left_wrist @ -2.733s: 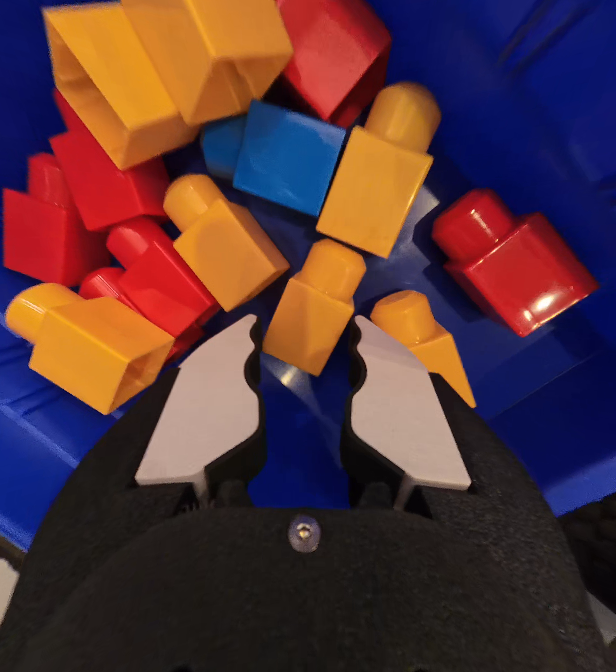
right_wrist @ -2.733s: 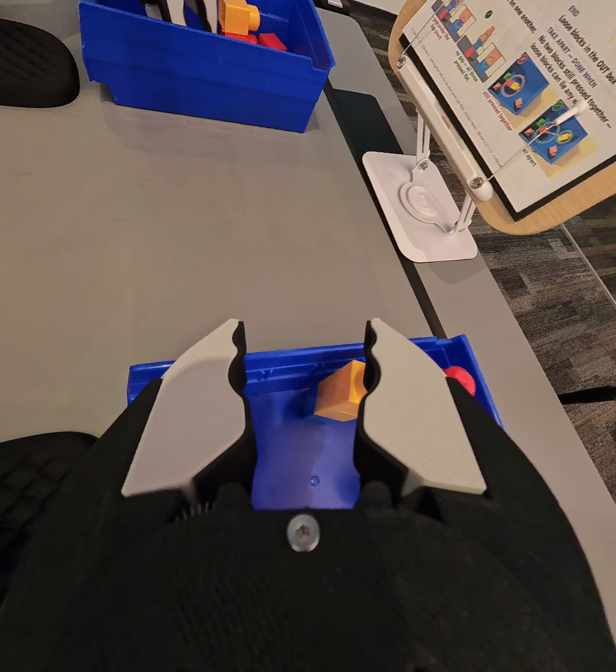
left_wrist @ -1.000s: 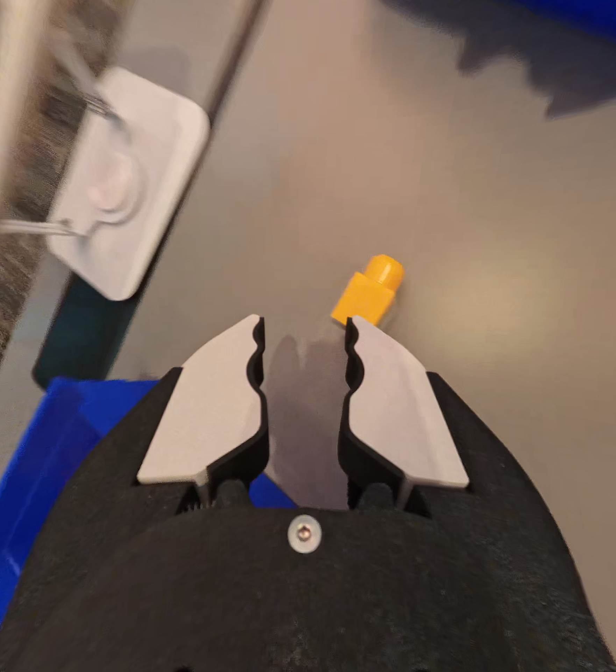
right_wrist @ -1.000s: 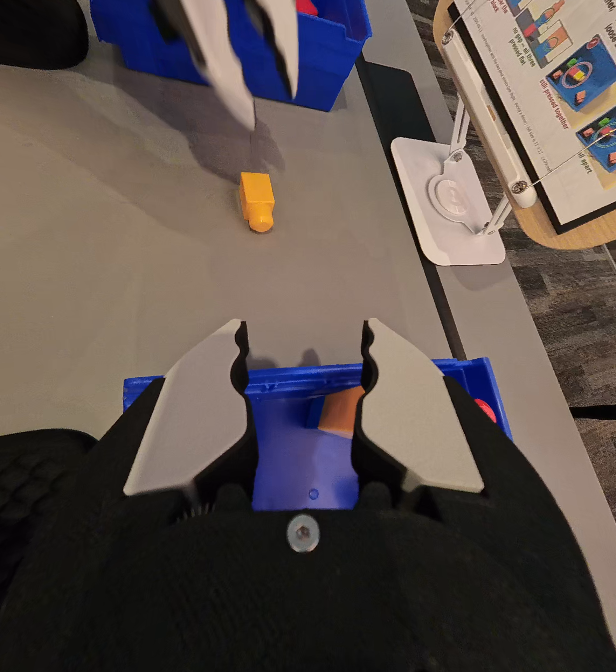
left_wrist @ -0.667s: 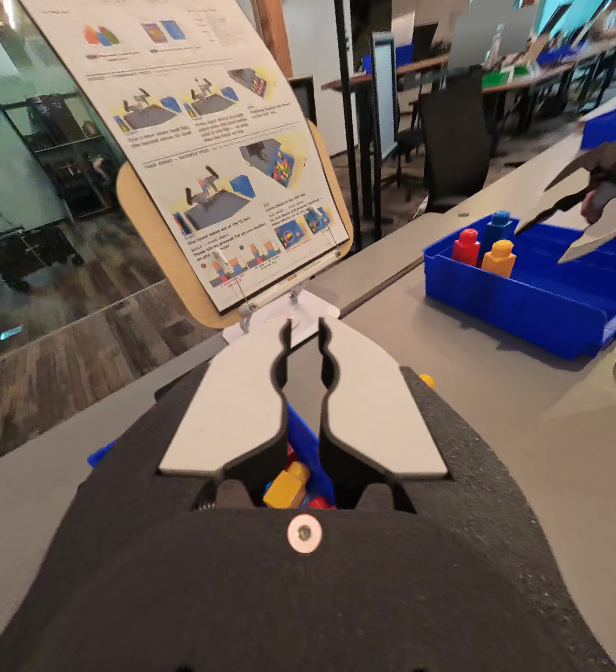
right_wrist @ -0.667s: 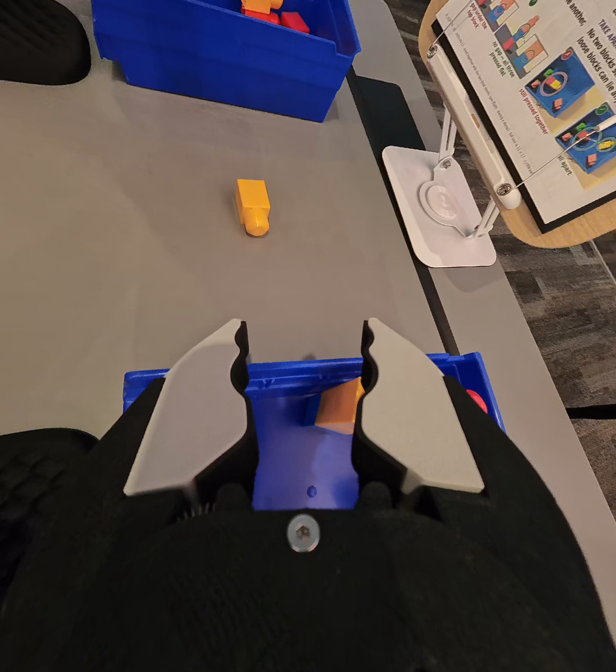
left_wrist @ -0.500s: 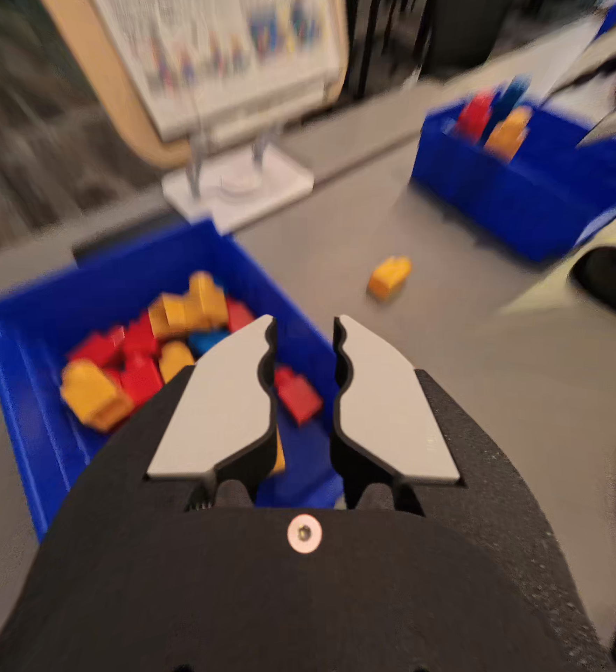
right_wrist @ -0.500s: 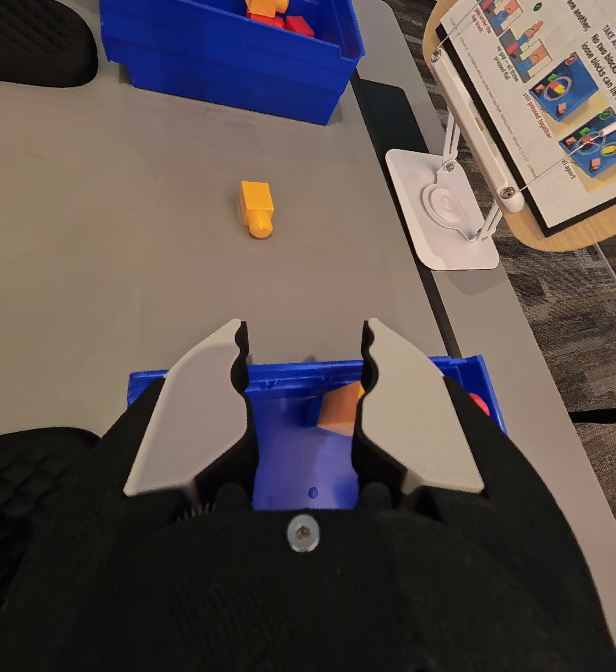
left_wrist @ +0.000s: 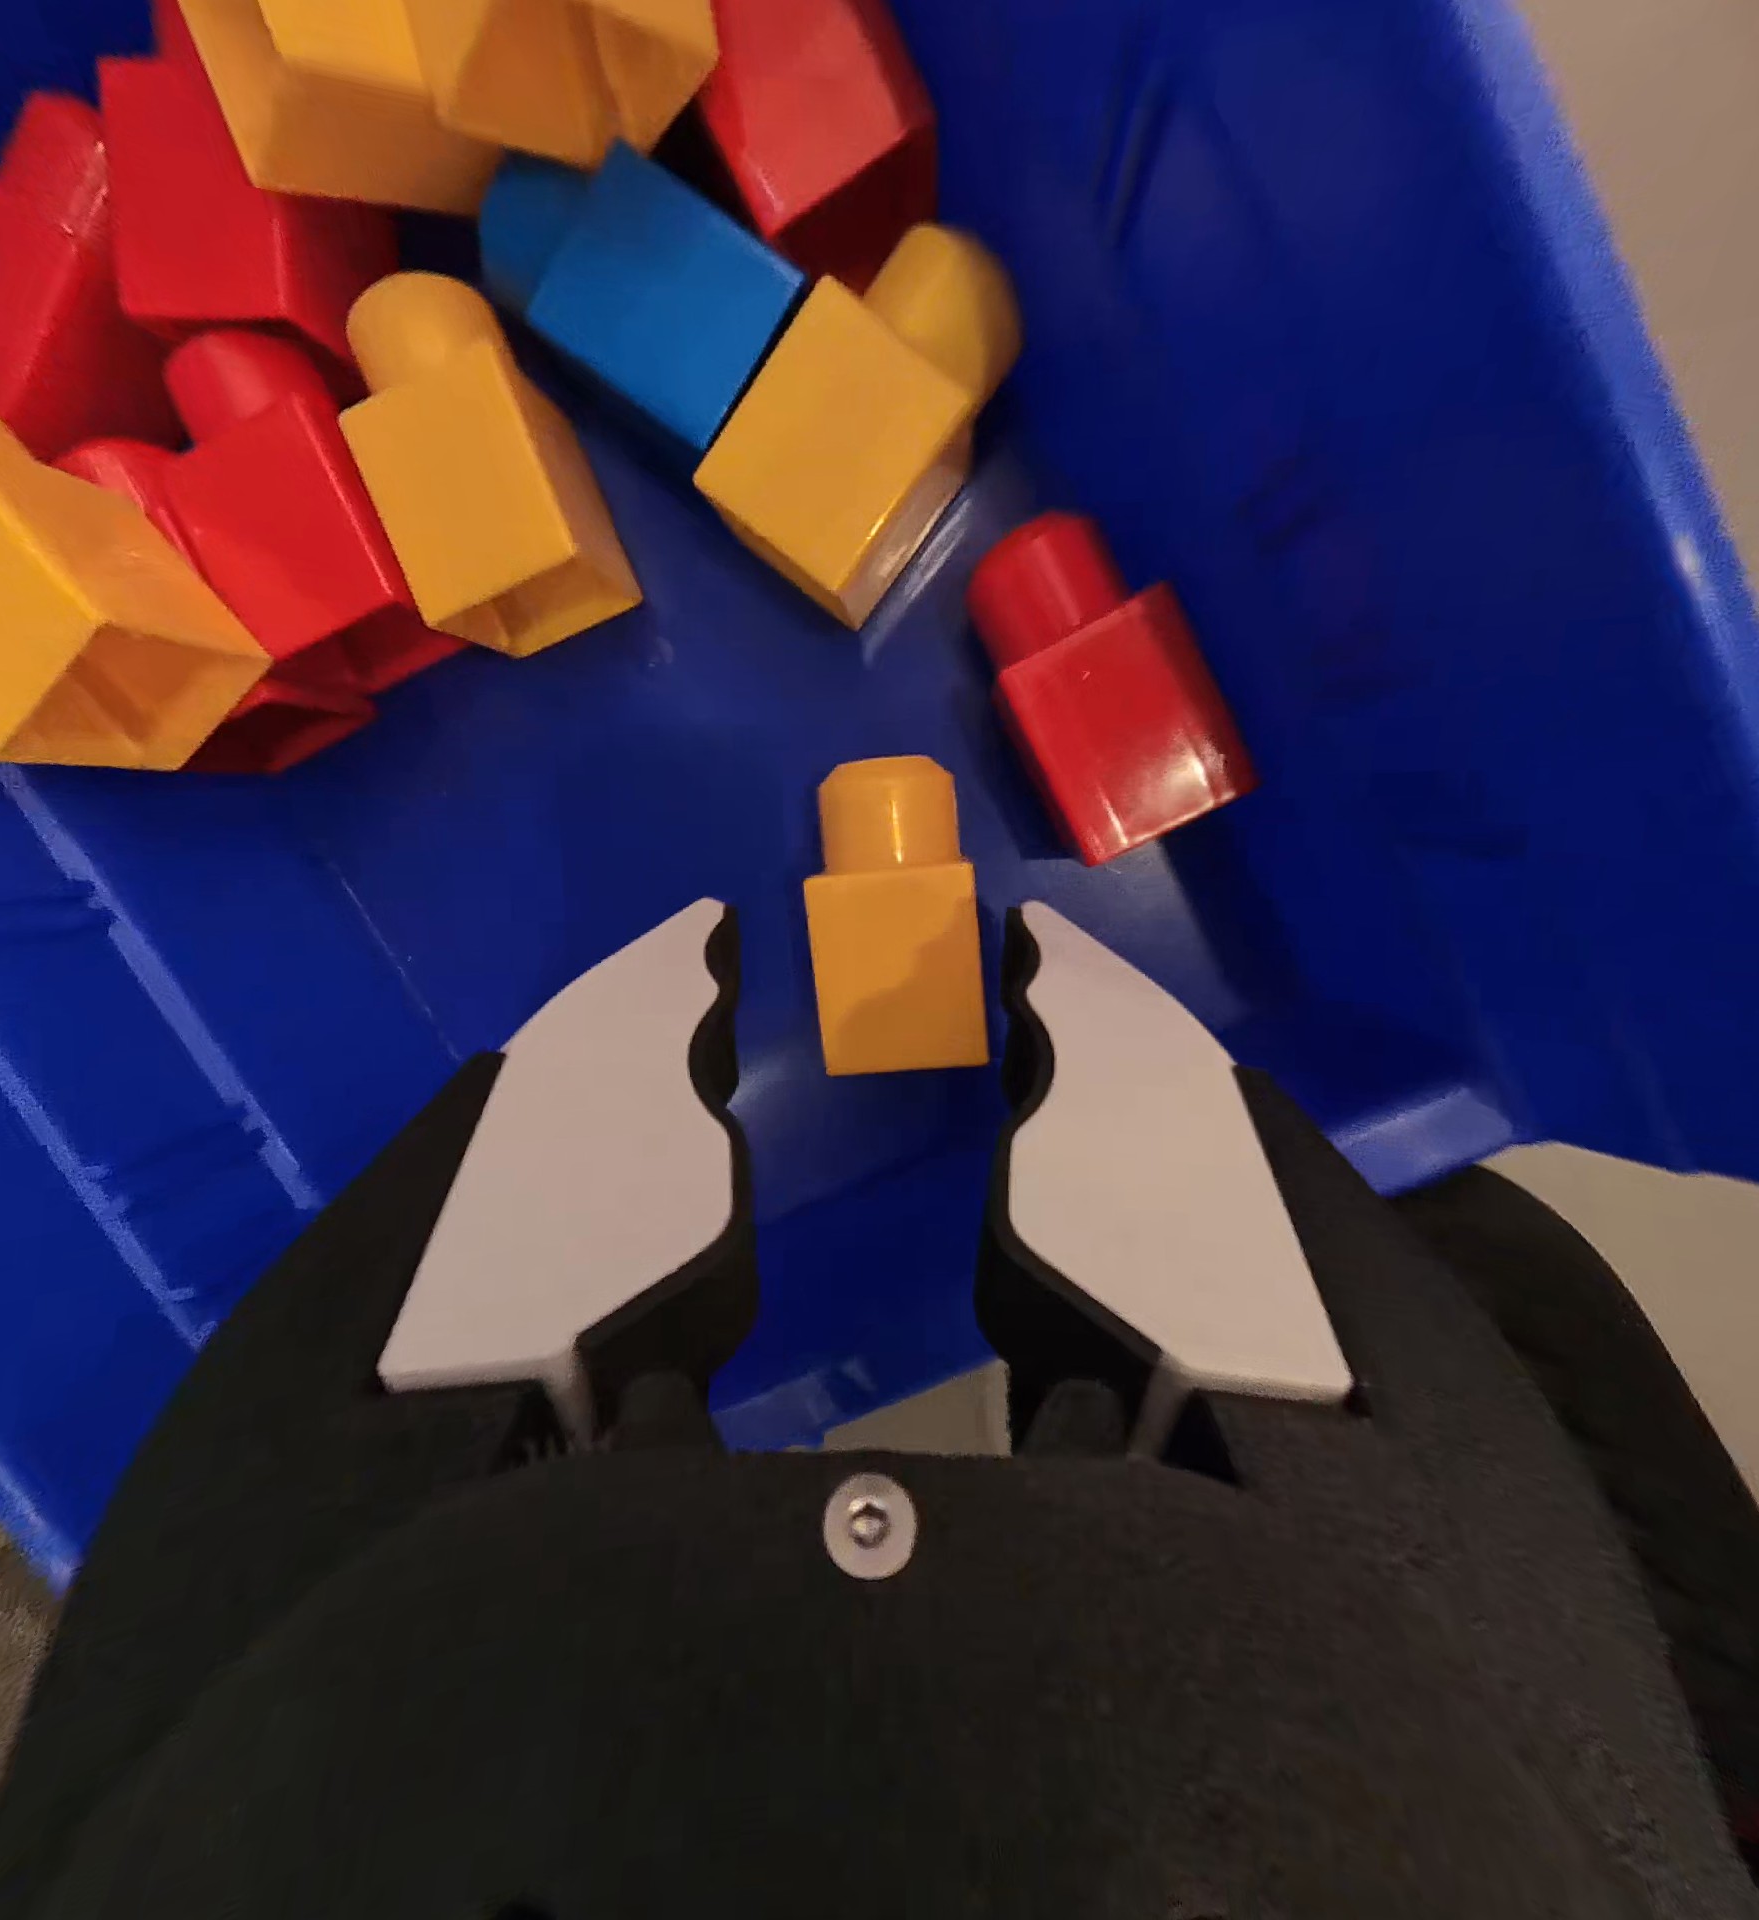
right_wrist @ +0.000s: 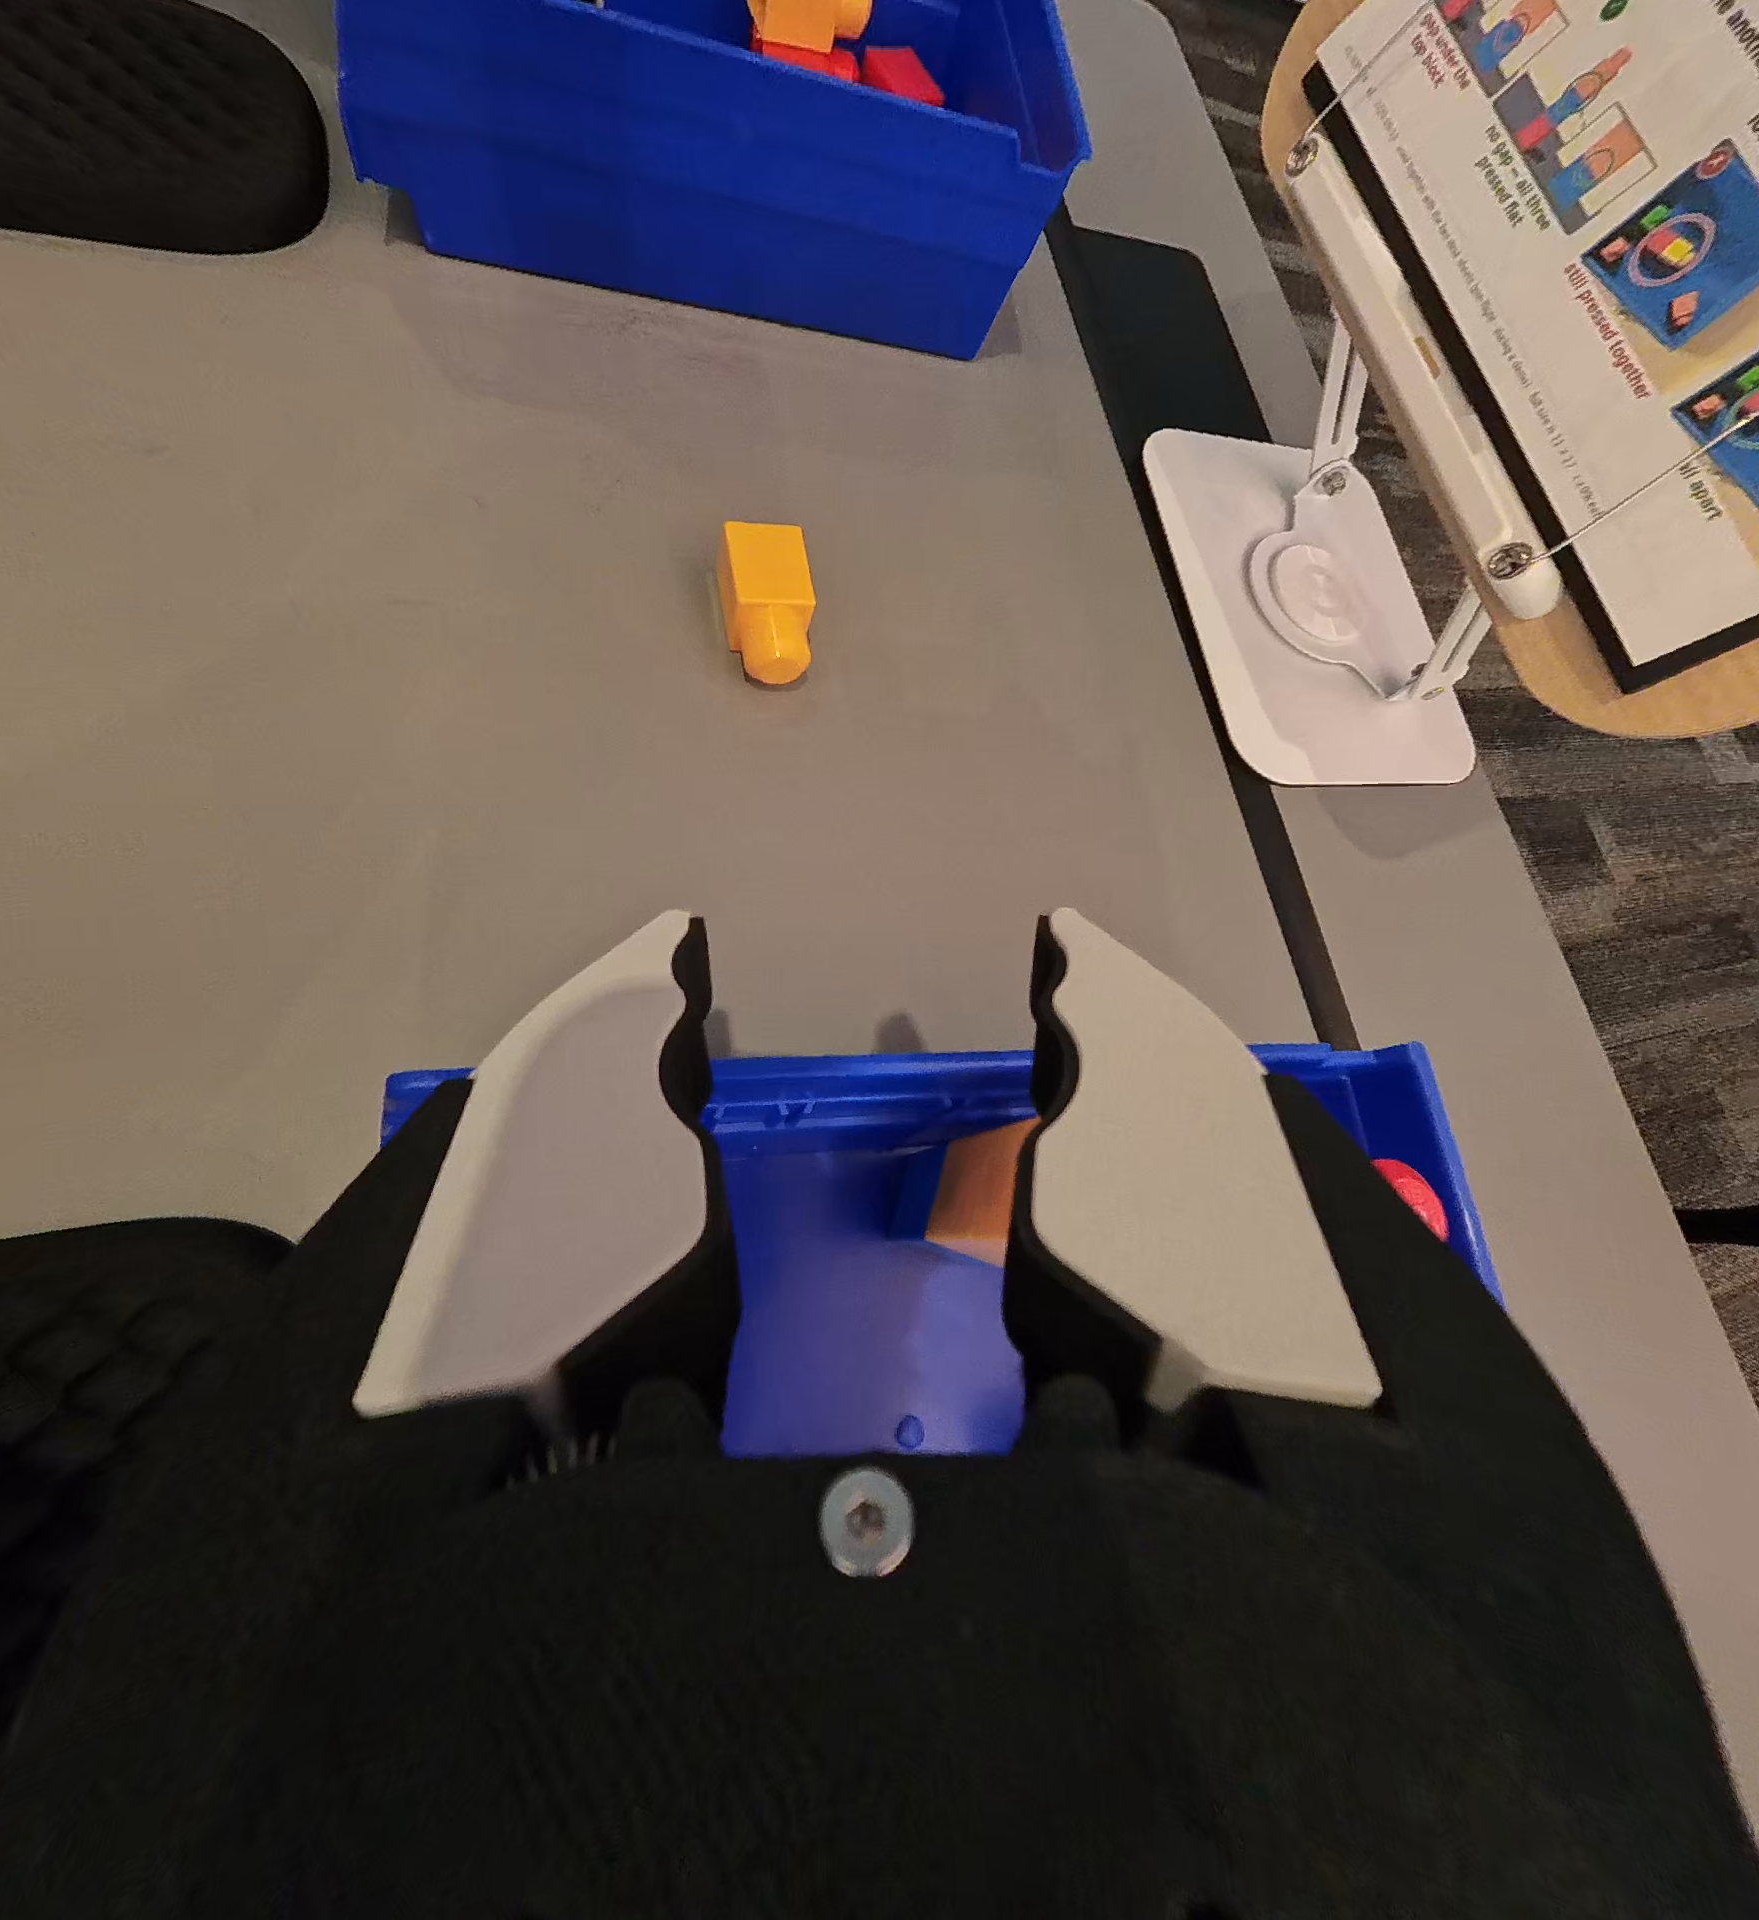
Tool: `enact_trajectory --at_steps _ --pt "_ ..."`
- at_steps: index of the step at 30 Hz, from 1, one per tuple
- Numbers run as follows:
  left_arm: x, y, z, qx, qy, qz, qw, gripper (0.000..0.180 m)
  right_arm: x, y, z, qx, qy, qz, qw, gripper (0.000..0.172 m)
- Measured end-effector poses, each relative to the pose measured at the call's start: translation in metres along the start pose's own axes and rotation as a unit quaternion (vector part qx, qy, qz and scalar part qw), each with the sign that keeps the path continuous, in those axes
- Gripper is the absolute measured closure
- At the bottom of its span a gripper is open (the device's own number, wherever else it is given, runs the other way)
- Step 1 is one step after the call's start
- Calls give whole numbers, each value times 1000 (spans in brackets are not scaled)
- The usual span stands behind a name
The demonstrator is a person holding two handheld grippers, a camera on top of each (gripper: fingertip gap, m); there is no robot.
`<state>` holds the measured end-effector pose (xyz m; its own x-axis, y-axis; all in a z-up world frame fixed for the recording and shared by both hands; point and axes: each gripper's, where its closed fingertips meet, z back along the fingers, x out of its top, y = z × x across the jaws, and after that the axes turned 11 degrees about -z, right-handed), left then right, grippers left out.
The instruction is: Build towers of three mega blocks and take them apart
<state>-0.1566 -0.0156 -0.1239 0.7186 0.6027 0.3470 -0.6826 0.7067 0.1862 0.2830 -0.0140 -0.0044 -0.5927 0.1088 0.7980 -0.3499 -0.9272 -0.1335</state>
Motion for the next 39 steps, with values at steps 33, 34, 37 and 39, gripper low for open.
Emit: enact_trajectory --at_steps 33,34,37,39 --pt "148 -113 -27 16 -26 -95 995 147 -4 1 -2 9 6 1 1000 112" --pt "147 -110 -30 27 -21 -97 995 147 -4 0 -2 9 4 0 1000 112" --pt "142 -108 -40 36 1 -102 994 147 -6 -2 -1 11 3 -4 1000 112" --pt "138 -107 -44 38 13 -97 995 147 -7 -3 -2 13 7 -6 1000 112"
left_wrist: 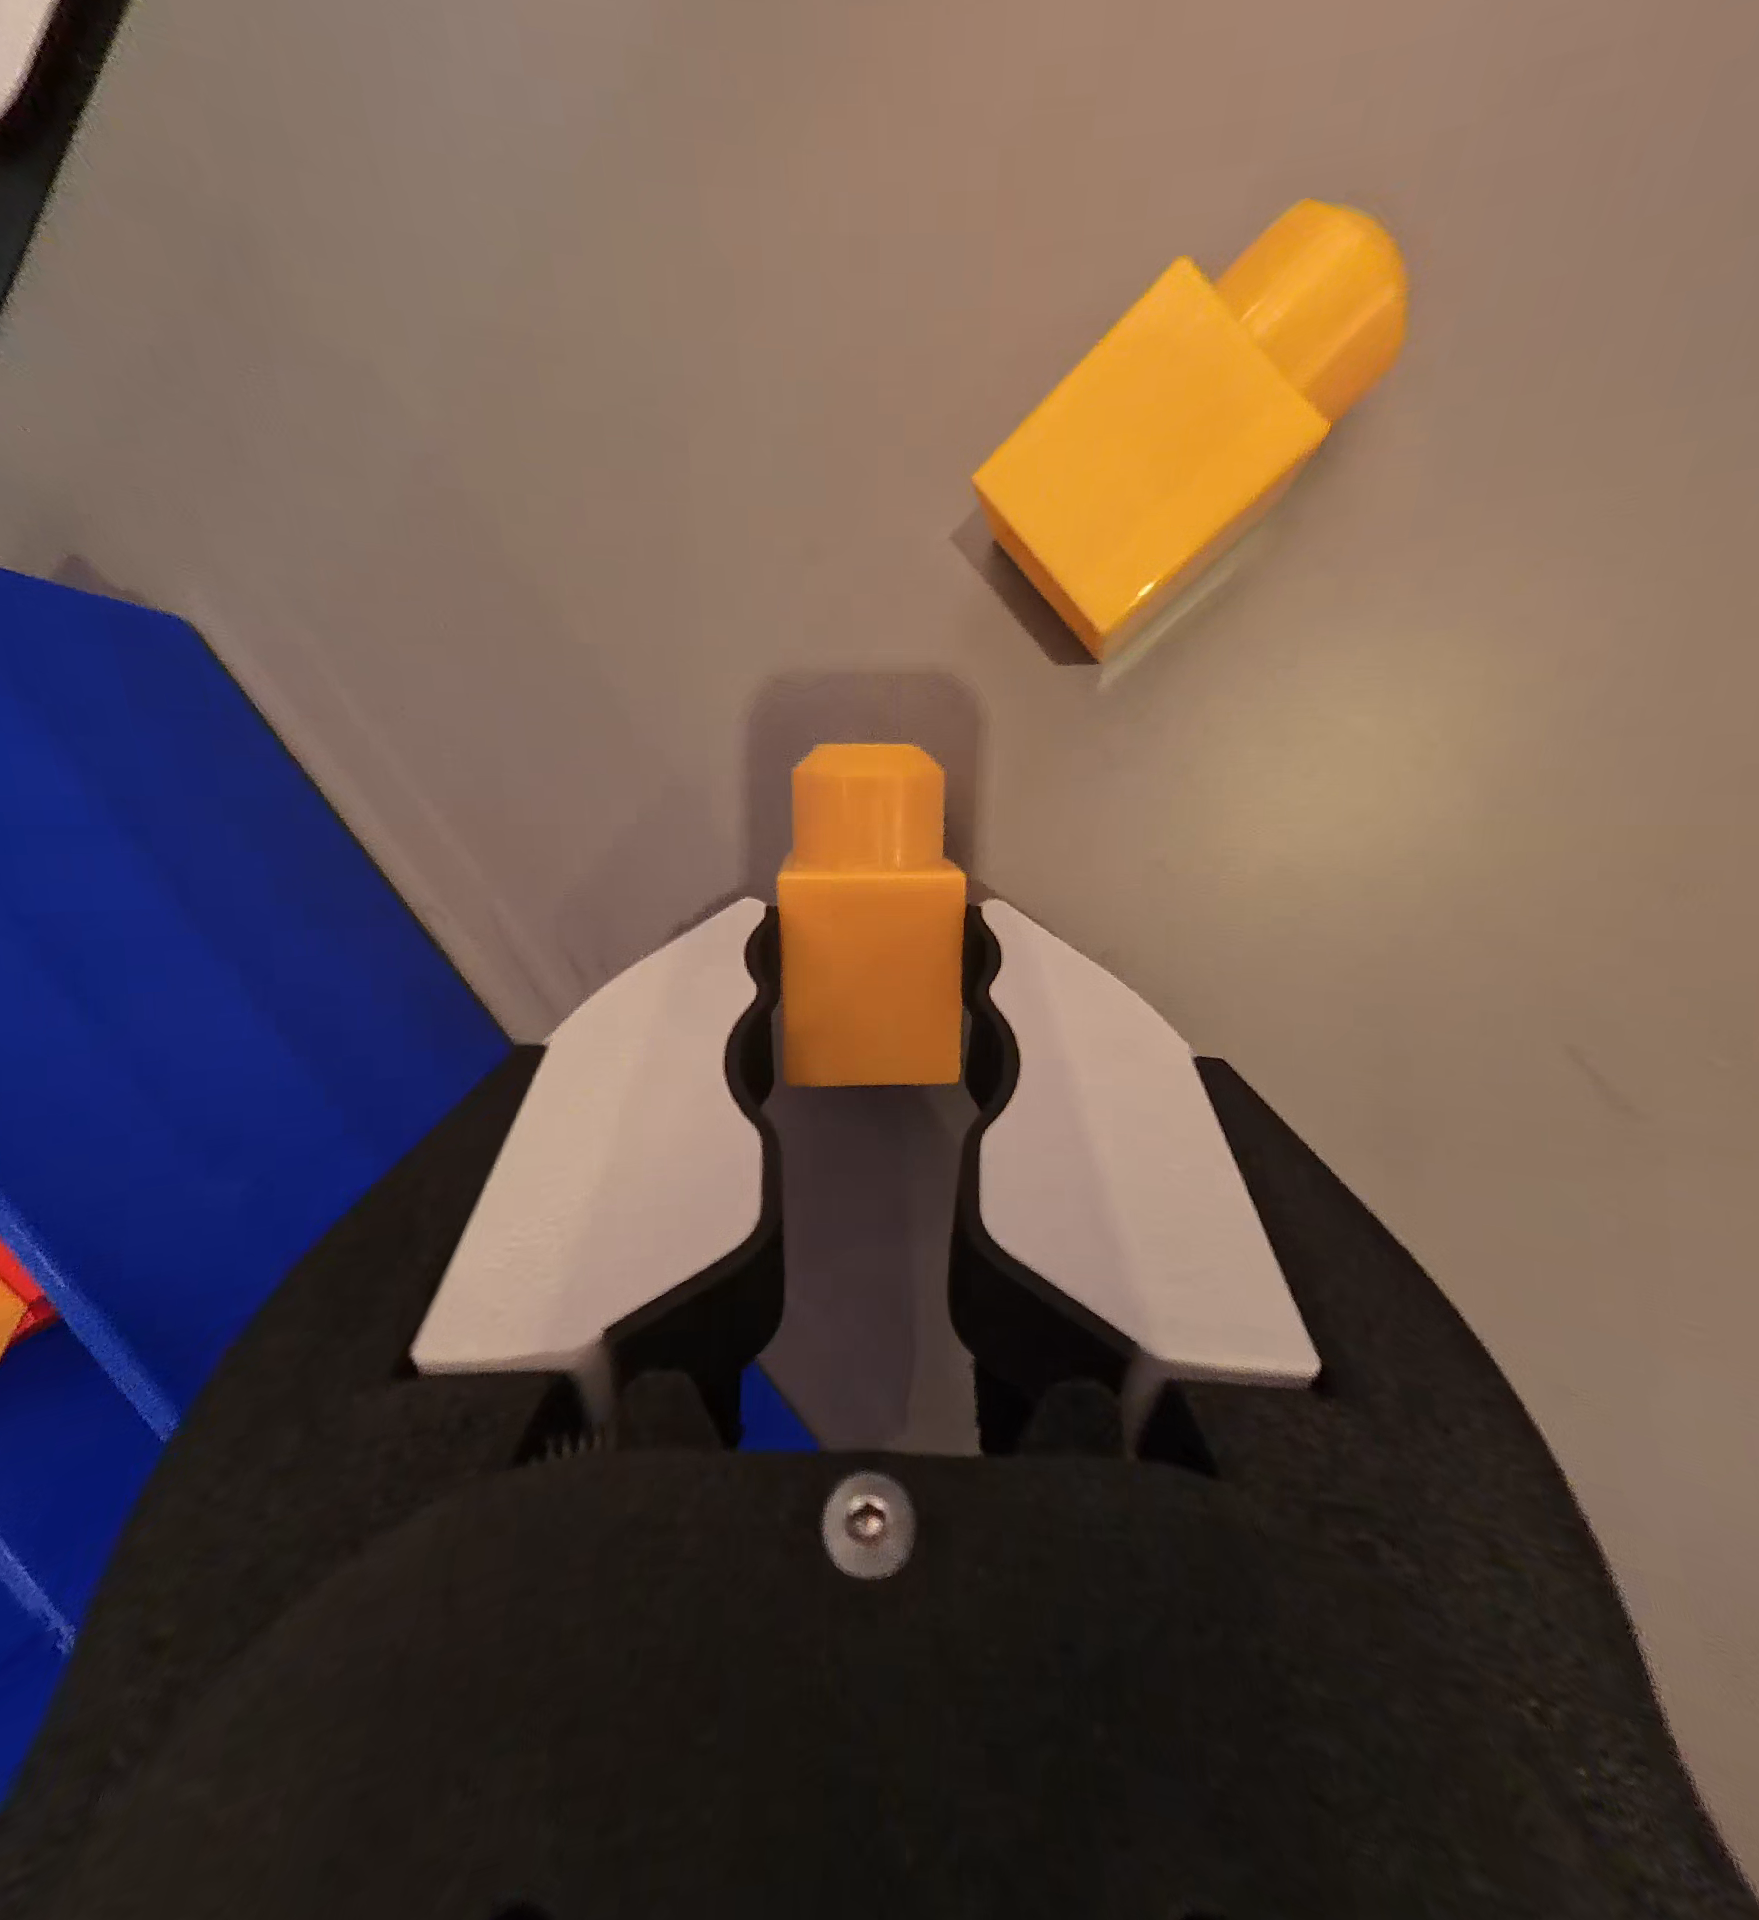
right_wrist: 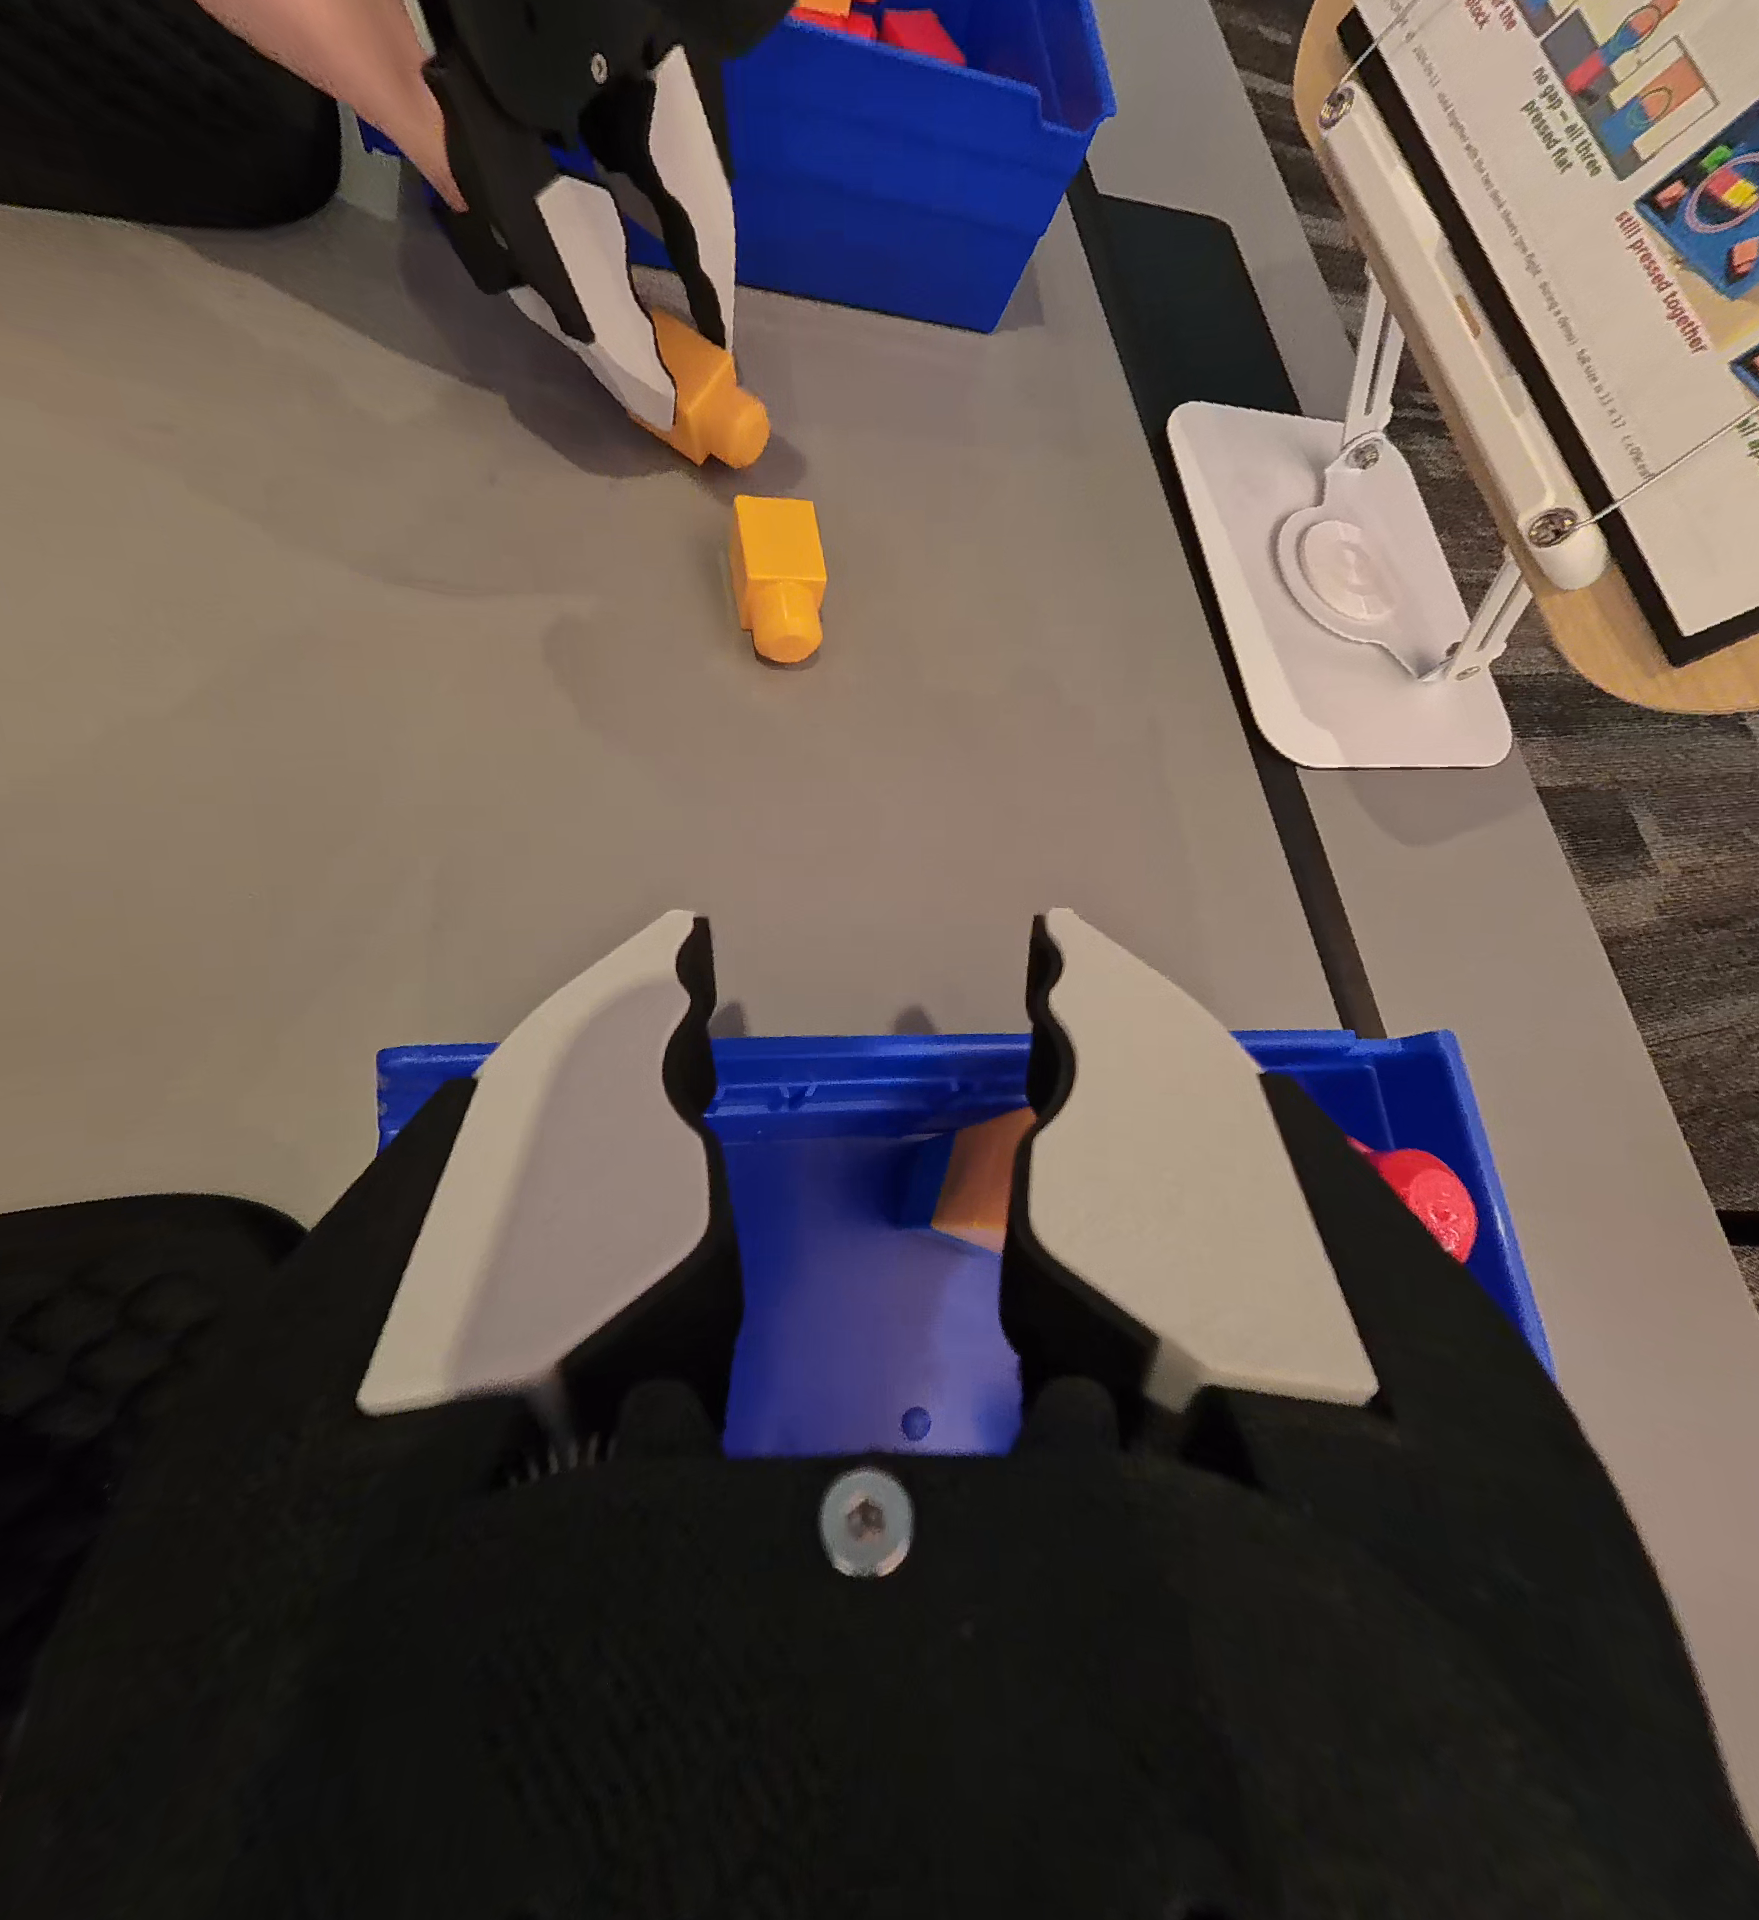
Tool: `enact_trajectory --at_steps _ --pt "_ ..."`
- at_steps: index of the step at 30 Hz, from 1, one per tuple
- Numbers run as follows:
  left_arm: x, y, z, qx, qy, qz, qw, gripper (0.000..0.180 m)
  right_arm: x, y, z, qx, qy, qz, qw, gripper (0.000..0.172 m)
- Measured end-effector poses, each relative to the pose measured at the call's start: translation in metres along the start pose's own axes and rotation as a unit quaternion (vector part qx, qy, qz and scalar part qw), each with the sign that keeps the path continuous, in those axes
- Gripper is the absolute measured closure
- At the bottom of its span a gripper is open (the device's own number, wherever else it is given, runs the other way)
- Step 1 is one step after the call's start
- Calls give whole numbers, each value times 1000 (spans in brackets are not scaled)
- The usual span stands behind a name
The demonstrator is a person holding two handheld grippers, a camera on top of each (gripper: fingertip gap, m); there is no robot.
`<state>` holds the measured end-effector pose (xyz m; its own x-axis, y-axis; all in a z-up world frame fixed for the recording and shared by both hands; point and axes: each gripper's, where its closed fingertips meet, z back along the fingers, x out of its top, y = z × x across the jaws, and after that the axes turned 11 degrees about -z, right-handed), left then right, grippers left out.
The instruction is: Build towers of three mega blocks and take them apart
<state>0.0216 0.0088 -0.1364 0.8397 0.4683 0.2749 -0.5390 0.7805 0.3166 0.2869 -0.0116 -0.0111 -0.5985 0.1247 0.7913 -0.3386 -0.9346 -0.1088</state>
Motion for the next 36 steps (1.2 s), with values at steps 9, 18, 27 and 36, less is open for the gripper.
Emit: enact_trajectory --at_steps 9,18,27,36 --pt "-2 2 1 -9 20 24 999 137 -5 3 -6 13 15 -2 1000 112" --pt "-4 42 65 198 76 -85 974 124 -7 1 -6 14 14 -9 1000 112" --pt "-7 48 110 293 97 -145 940 126 -9 2 -8 14 20 -12 1000 112" --pt "-56 115 131 130 -41 65 989 129 -6 1 -7 12 12 -13 1000 112"
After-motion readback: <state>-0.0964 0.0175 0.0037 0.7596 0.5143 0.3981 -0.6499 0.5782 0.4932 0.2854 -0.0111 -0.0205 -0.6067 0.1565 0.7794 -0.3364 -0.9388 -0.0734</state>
